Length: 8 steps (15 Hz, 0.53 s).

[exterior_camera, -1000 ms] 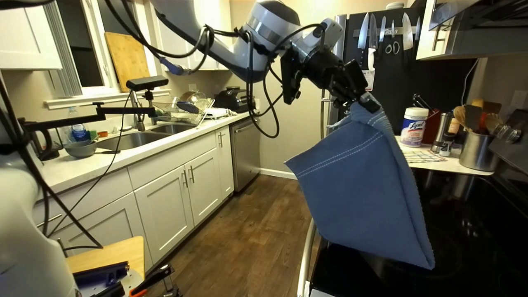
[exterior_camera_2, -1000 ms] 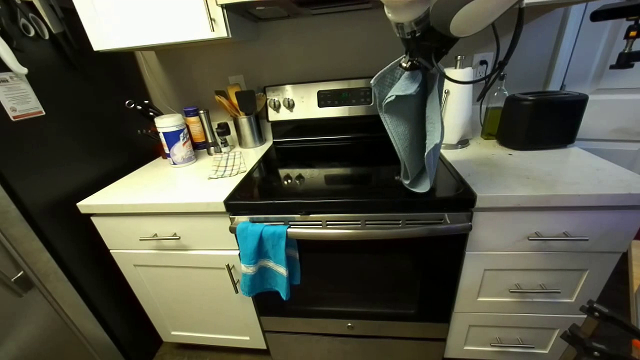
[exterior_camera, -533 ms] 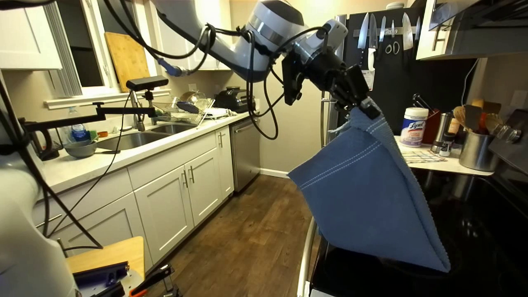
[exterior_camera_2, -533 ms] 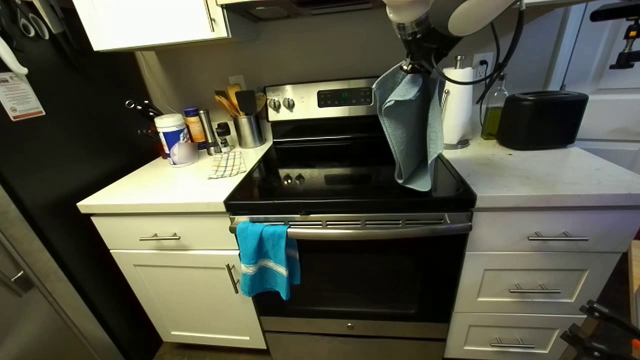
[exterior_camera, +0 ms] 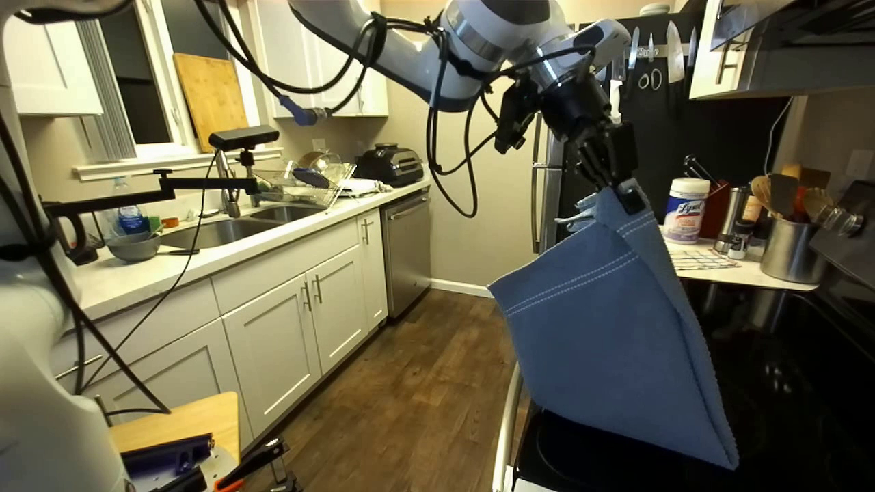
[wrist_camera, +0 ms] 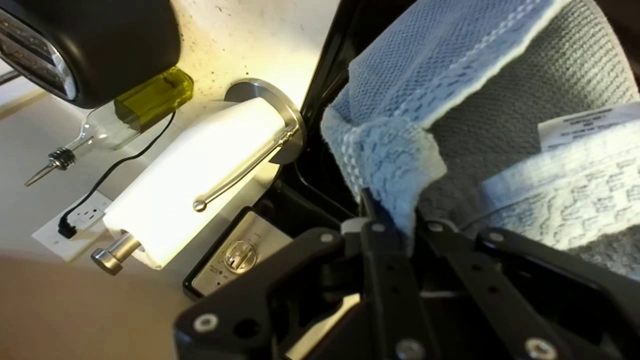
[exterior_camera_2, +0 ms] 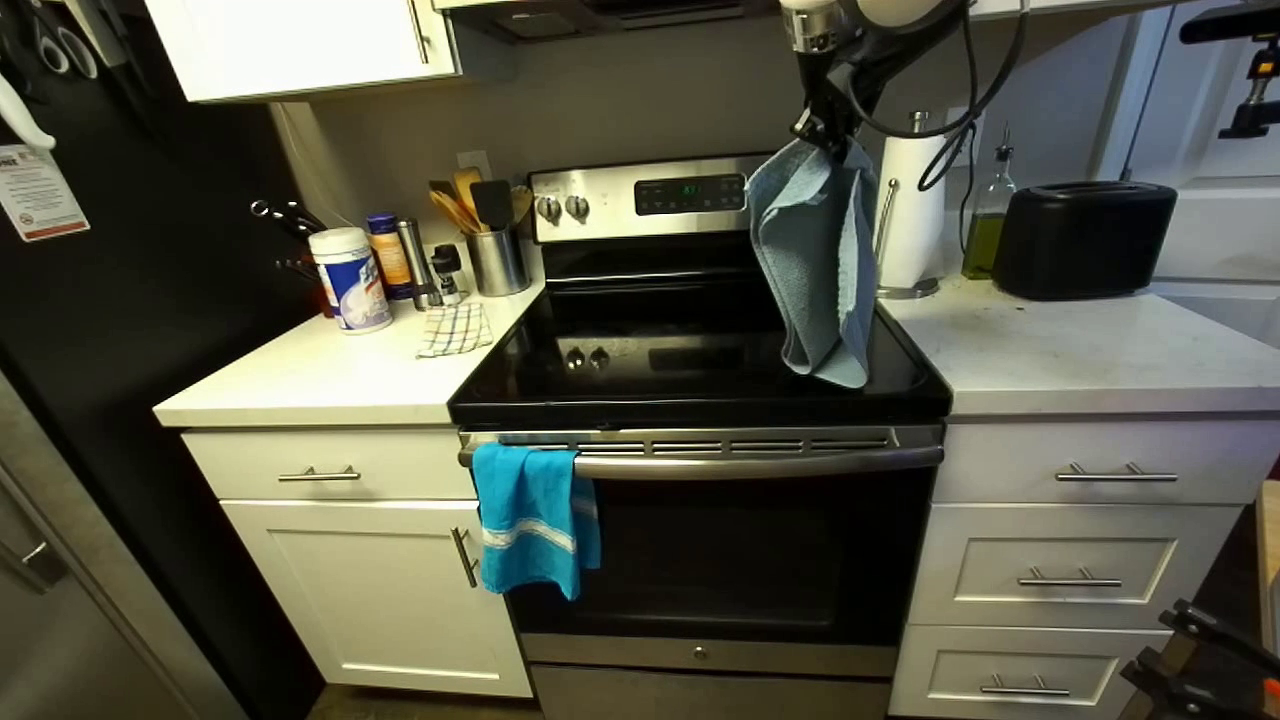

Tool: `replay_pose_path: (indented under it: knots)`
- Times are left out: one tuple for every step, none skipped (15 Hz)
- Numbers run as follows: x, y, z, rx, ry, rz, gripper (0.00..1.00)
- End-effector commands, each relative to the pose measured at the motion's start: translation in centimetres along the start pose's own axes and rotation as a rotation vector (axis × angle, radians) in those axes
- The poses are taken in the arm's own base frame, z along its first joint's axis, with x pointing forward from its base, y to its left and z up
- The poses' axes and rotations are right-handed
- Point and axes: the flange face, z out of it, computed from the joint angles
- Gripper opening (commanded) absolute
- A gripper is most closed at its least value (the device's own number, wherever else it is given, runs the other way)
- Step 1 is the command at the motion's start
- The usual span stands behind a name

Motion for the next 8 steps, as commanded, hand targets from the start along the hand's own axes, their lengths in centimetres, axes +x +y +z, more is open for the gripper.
replay_pose_path:
  knots:
    - [2.8,1.0,0.0,0.05,-0.035,0.019,0.02]
    - [3.4,1.2,-0.1,0.05,-0.033,0.04,0.02]
    - [4.1,1.5,-0.2,0.058,-0.022,0.076,0.02]
    - [4.6,1.7,-0.4,0.055,-0.005,0.105,0.02]
    - [5.2,2.1,-0.7,0.063,0.013,0.141,0.02]
    - [5.7,2.4,-1.0,0.061,0.028,0.172,0.02]
    - [6.1,2.7,-1.3,0.065,0.043,0.217,0.02]
    - [6.5,3.0,-1.7,0.069,0.056,0.258,0.02]
